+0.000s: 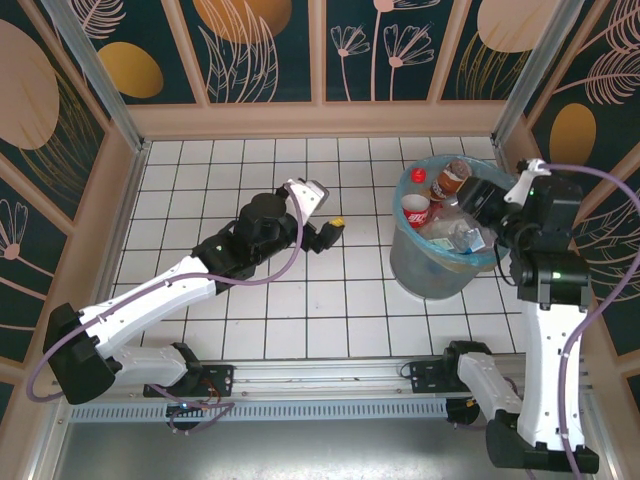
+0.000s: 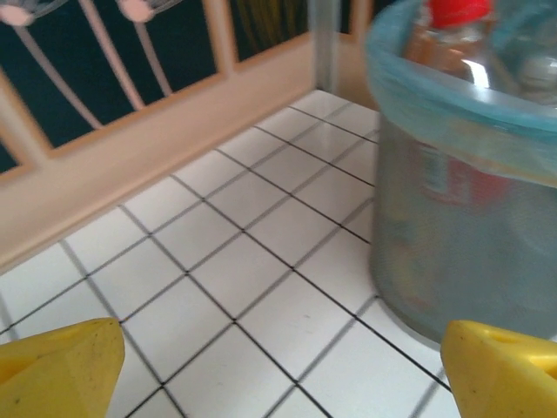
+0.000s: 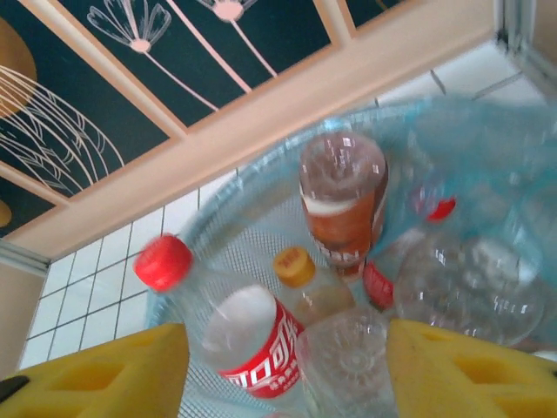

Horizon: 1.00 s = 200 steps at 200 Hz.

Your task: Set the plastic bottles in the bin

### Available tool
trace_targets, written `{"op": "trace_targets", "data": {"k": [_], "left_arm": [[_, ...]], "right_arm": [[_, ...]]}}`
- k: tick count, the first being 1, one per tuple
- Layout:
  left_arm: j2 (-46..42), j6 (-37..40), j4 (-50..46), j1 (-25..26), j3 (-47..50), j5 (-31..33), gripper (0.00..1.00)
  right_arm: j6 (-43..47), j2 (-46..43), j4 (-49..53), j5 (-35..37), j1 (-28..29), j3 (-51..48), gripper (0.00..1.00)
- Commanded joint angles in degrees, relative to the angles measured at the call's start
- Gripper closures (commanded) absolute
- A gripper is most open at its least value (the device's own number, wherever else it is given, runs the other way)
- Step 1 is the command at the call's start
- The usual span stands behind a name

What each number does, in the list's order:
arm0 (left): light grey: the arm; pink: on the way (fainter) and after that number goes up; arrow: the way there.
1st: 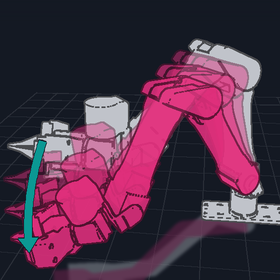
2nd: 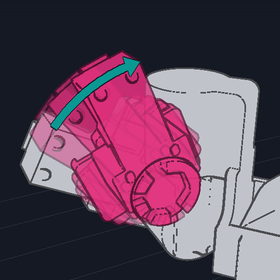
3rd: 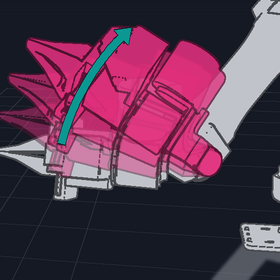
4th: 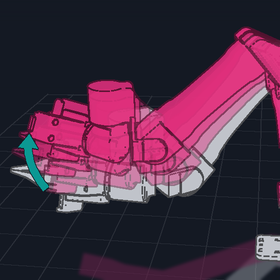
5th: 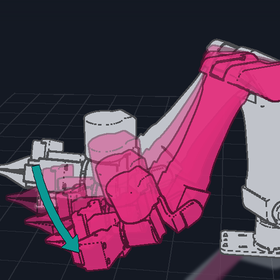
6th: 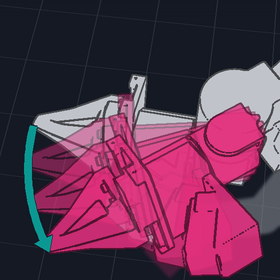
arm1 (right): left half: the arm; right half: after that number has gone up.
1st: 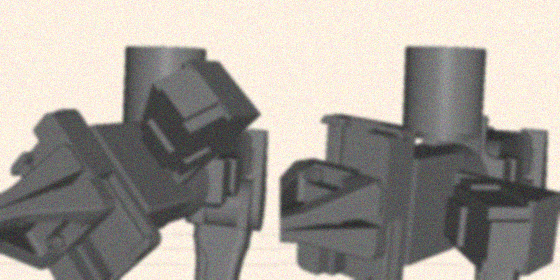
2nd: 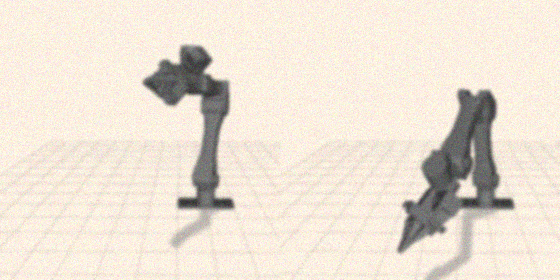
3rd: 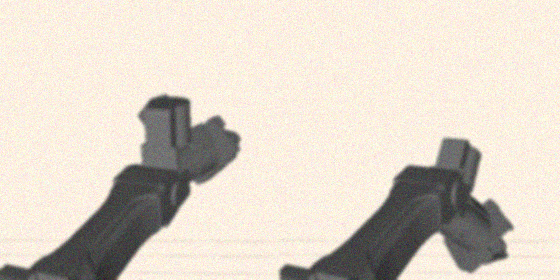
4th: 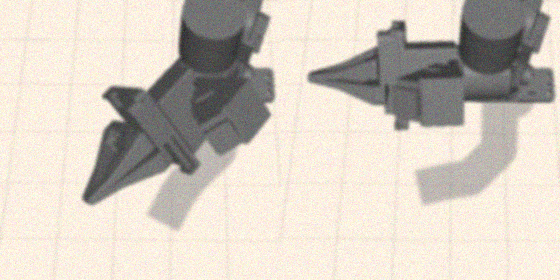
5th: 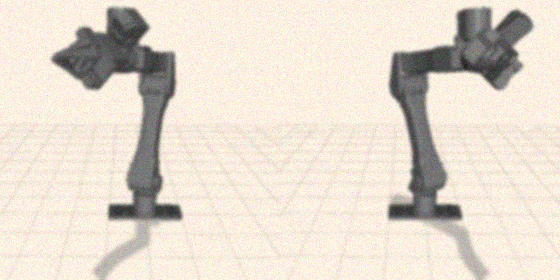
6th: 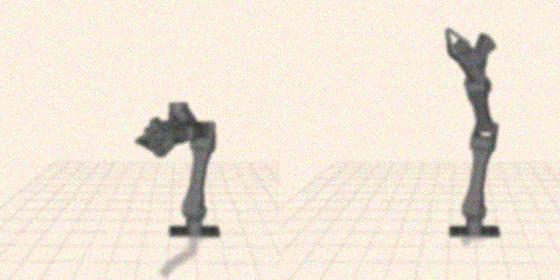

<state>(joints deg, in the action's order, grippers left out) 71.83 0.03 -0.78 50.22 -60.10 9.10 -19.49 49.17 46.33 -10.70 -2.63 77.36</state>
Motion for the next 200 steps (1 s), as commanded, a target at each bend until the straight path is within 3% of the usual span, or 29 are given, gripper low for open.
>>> {"op": "trace_targets", "data": {"k": [1, 20, 36, 46, 74, 90, 132, 162, 200], "left_arm": [[-2.7, -3.5, 4.3, 0.0, 0.0, 13.1, 0.04], [-4.9, -4.7, 8.1, -0.7, 2.8, 22.3, 0.02], [-7.7, -7.0, 11.7, -3.8, 7.5, 26.7, 0.01], [-10.0, -9.8, 13.2, -7.2, 10.6, 27.4, 0.01], [-16.9, -13.4, 18.7, -15.0, 19.9, 29.4, 0.01], [-19.1, -13.0, 20.8, -18.1, 24.1, 31.3, 0.02], [-19.7, -14.5, 27.4, -27.3, 34.2, 31.3, 0.02], [-16.8, -15.5, 32.2, -31.9, 38.3, 28.4, 0.01], [-13.0, -14.0, 37.9, -33.8, 40.8, 27.6, 0.02]], "right_arm": [[0.2, 1.3, -0.8, 0.3, 0.4, 5.9, 0.35], [-4.0, 2.1, -7.1, -4.9, 1.7, 5.3, 0.37], [-8.9, 2.2, -16.4, -5.6, 7.8, 1.1, 0.40], [-9.6, 3.3, -21.2, -0.3, 16.4, -0.5, 0.41], [-1.0, 15.0, -25.4, 26.6, 46.8, 4.7, 0.39], [3.6, 24.6, -28.0, 30.2, 55.2, 8.6, 0.37], [3.5, 38.4, -39.7, 23.2, 56.7, 2.3, 0.37], [2.5, 39.7, -45.4, 27.0, 55.8, -8.6, 0.41], [3.9, 39.0, -50.2, 34.1, 54.4, -20.9, 0.43]]}}
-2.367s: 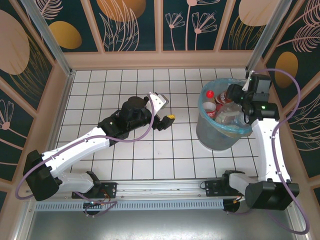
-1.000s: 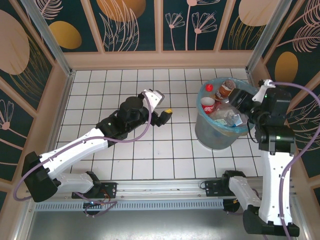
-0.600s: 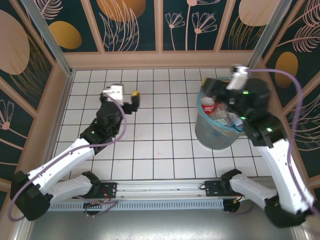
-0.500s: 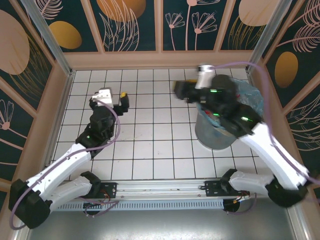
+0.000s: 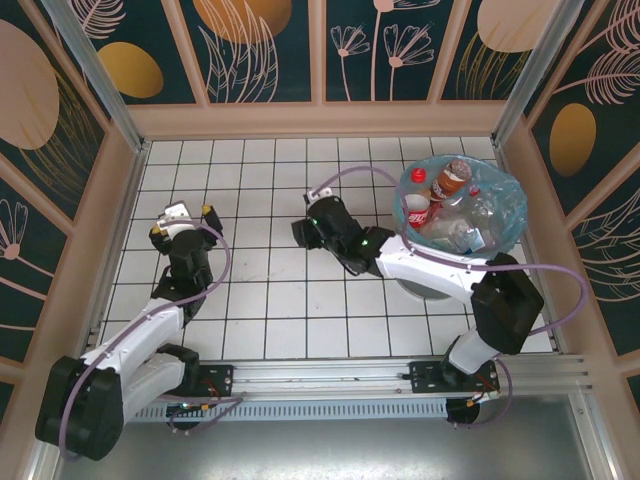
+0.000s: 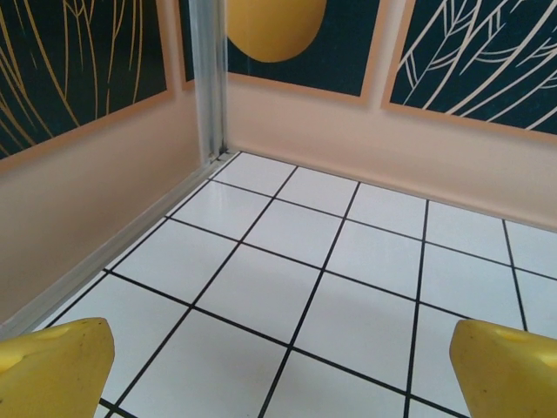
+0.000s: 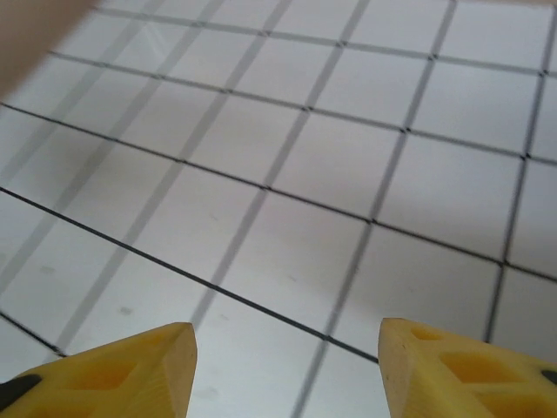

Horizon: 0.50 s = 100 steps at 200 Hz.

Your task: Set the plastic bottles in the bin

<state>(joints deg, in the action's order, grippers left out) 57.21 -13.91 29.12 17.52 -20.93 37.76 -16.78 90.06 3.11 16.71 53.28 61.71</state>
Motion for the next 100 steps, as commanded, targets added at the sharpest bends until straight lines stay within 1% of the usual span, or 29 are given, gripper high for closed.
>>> {"op": "trace_targets", "data": {"k": [1, 24, 60, 100], "left_arm": [[1.6, 0.0, 8.2, -1.2, 1.7, -1.0, 0.02], [3.3, 1.2, 10.9, -2.5, 2.9, -0.9, 0.02], [4.3, 1.4, 13.4, -3.8, 4.4, -0.9, 0.02], [5.6, 1.7, 13.8, -4.0, 4.1, -1.3, 0.02]], "right_arm": [[1.3, -1.8, -7.1, 6.9, -1.6, -5.5, 0.43], [3.8, -3.3, -10.6, 10.5, -4.6, -11.2, 0.45], [5.6, -8.9, -14.9, 7.9, -12.3, -18.7, 0.46], [9.0, -13.4, -16.5, 6.0, -19.3, -23.4, 0.47]]}}
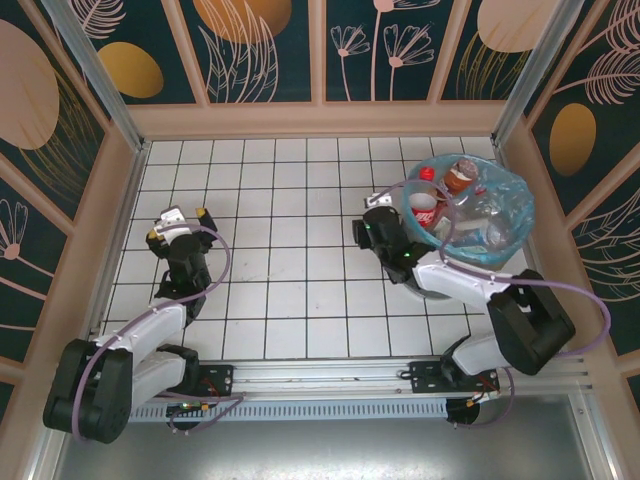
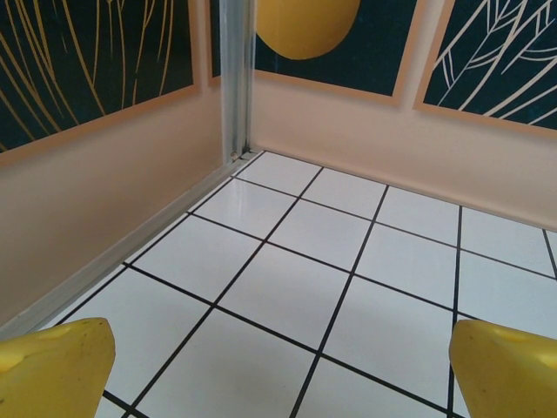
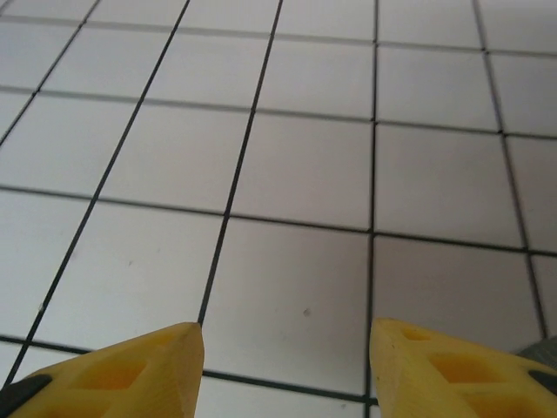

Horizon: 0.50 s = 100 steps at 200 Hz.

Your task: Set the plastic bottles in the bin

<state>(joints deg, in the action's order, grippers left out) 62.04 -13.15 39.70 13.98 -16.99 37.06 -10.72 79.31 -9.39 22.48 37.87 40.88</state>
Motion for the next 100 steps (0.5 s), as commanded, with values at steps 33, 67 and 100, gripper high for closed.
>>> {"op": "trace_targets", "data": {"k": [33, 67, 100], "left_arm": [[2.3, 1.7, 3.7, -0.8, -0.3, -0.8, 0.02], [4.0, 3.2, 5.9, -1.5, -0.1, -1.1, 0.01], [7.0, 4.9, 9.1, -3.4, -0.2, -3.1, 0.01]], "right_arm": [[6.1, -4.1, -4.6, -0.3, -8.5, -4.5, 0.47], [10.1, -5.2, -5.6, 0.3, -12.7, -5.9, 0.47], [9.4, -7.3, -10.6, -2.8, -20.5, -9.4, 0.48]]}}
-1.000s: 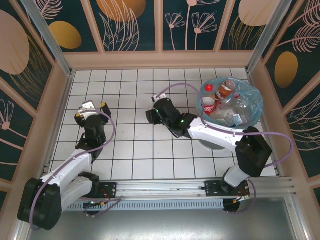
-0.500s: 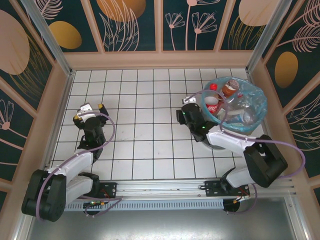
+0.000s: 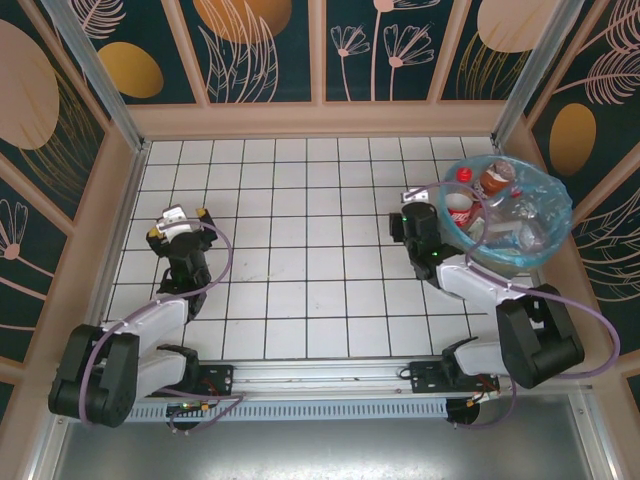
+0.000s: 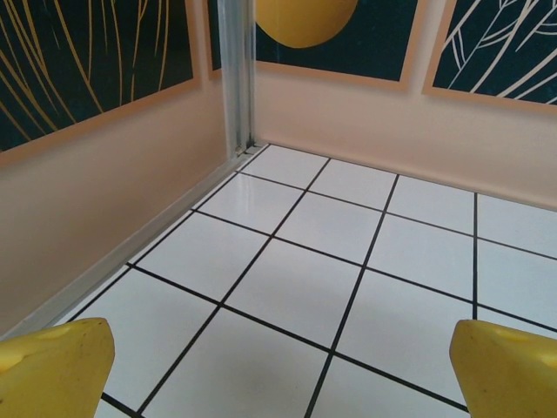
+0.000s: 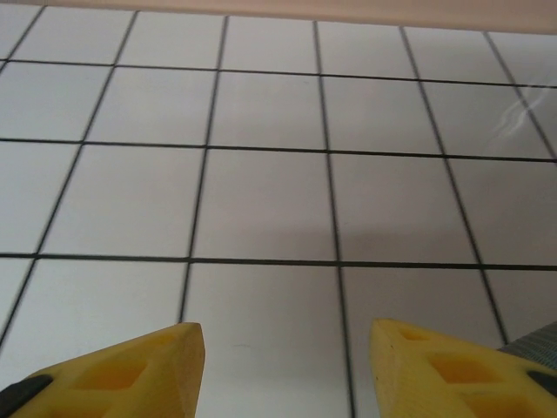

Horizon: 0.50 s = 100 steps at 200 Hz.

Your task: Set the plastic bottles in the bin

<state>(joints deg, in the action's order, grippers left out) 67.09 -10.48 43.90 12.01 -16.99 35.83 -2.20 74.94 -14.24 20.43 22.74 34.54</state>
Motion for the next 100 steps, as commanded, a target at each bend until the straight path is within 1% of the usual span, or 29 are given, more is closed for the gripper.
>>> {"op": "trace_targets", "data": {"k": [1, 18, 42, 82, 92, 100], "left_arm": [[2.1, 2.3, 5.0, -1.4, -0.2, -2.0, 0.01], [4.0, 2.4, 6.3, -2.8, -0.5, -3.7, 0.02], [6.7, 3.1, 9.6, -4.0, 0.1, -6.4, 0.01], [11.9, 4.9, 16.8, -4.9, 1.3, -11.8, 0.01], [12.0, 5.6, 15.7, -5.1, 0.7, -13.1, 0.02], [12.4, 6.5, 17.3, -5.4, 1.0, -14.1, 0.02]], "right_arm": [[0.9, -2.9, -5.9, -0.8, -5.6, -3.2, 0.48], [1.0, -3.0, -9.0, -2.4, -8.6, -4.9, 0.48], [2.0, -2.7, -15.7, -2.8, -10.3, -7.8, 0.48], [6.4, 1.1, -34.6, -3.5, -10.8, -14.8, 0.45], [7.0, 2.8, -38.7, -3.9, -11.2, -16.2, 0.43], [7.3, 4.2, -42.3, -5.1, -11.6, -17.4, 0.42]]}}
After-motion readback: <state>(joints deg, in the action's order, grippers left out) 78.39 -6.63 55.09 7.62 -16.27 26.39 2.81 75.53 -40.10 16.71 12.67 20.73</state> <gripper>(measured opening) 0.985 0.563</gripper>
